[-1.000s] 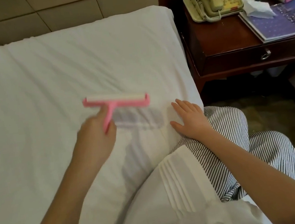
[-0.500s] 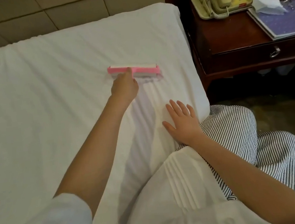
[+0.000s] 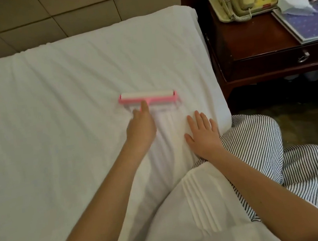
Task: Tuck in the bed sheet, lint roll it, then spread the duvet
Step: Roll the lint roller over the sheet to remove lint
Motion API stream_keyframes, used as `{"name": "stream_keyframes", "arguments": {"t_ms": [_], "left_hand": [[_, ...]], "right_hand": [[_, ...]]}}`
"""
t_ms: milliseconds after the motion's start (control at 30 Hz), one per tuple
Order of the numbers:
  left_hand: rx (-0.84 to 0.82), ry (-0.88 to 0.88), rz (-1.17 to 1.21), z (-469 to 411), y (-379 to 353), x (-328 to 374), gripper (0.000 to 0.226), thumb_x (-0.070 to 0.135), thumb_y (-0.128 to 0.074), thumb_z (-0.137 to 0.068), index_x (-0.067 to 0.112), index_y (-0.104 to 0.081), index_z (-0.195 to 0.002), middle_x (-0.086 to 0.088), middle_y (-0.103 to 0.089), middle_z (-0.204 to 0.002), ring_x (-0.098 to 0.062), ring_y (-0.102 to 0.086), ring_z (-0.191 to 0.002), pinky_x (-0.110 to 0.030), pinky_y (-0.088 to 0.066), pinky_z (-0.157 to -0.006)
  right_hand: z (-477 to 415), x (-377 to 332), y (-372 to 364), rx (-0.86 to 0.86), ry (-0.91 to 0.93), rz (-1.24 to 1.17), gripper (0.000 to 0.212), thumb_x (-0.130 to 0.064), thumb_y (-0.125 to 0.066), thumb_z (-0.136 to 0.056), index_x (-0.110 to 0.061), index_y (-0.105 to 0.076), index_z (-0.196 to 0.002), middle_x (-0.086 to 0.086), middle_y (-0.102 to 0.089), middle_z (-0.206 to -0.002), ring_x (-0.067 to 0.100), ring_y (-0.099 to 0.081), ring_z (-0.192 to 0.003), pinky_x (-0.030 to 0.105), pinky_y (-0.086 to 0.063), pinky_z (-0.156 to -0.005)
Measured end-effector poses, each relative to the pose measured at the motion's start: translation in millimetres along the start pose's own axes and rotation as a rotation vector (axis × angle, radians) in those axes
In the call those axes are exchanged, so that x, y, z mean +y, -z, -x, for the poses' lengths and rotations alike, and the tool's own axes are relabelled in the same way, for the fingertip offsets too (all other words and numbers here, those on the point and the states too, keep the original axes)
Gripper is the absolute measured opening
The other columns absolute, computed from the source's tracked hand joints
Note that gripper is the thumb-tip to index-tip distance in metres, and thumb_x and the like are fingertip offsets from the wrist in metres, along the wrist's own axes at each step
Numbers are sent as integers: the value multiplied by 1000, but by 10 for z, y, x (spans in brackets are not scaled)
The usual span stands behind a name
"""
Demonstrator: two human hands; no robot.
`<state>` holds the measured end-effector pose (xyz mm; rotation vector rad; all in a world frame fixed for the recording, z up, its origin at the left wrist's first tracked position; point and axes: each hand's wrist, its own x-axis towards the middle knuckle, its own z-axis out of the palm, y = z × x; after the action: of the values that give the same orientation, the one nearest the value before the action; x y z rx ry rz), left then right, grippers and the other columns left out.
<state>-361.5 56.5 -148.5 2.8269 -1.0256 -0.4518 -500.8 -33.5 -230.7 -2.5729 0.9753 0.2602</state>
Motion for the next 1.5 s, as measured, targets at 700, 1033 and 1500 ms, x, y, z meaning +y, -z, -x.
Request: {"name": "stream_keyframes", "arguments": {"t_ms": [700, 1033, 1500], "left_hand": [[35, -42, 142, -568, 59, 175, 53, 15, -32, -100, 14, -15, -150, -24, -40, -136, -40, -48, -118, -39, -41, -90], [72, -10, 37, 991, 159, -552, 53, 24, -36, -98, 28, -19, -148, -10, -45, -90, -37, -57, -91, -33, -36, -68], [28, 44, 109, -316, 170, -81, 53, 13, -32, -99, 12, -16, -150, -22, -37, -140, -38, -45, -122, -39, -39, -94]], "right_hand": [[54, 56, -1, 45, -61, -64, 53, -29, -27, -101, -22, -9, -151, 6, 1, -159, 25, 3, -146, 39, 0, -117], [68, -58, 7, 86, 39, 117, 54, -30, -24, -102, -16, -5, -151, 4, 3, -159, 24, 2, -146, 38, 4, -116], [118, -7, 9, 77, 64, 69, 53, -29, -25, -102, -14, -10, -151, 6, -4, -159, 24, -4, -146, 36, -2, -116]]}}
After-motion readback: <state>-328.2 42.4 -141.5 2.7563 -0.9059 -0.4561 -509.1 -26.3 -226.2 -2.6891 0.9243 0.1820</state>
